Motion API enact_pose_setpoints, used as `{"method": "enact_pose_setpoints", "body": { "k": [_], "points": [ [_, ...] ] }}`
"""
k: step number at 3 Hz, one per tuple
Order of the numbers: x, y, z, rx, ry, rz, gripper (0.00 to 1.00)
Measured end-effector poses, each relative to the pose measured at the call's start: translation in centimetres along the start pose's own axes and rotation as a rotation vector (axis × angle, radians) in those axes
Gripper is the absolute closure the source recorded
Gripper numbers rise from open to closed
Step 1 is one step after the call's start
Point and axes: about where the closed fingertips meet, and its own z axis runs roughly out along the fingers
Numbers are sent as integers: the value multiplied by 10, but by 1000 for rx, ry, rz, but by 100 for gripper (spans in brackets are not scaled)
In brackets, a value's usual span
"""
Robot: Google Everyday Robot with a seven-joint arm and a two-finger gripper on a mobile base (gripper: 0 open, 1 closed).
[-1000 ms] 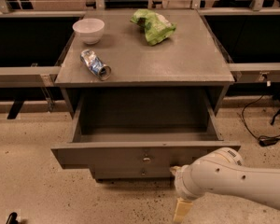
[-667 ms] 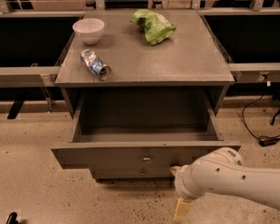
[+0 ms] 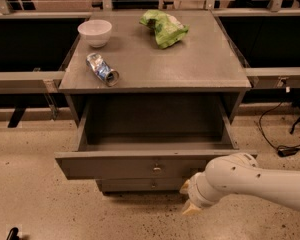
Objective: Close top drawer
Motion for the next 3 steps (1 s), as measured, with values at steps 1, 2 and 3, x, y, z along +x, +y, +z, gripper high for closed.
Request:
{"method": "enact_pose_setpoints", "body": {
  "k": [1,2,3],
  "points": [
    [13,-5,19,-94,-68,14,72],
    [30,-22,56,-167,-74,-33,96],
    [28,-45,101,-219,-42,-32,100]
  ]
}}
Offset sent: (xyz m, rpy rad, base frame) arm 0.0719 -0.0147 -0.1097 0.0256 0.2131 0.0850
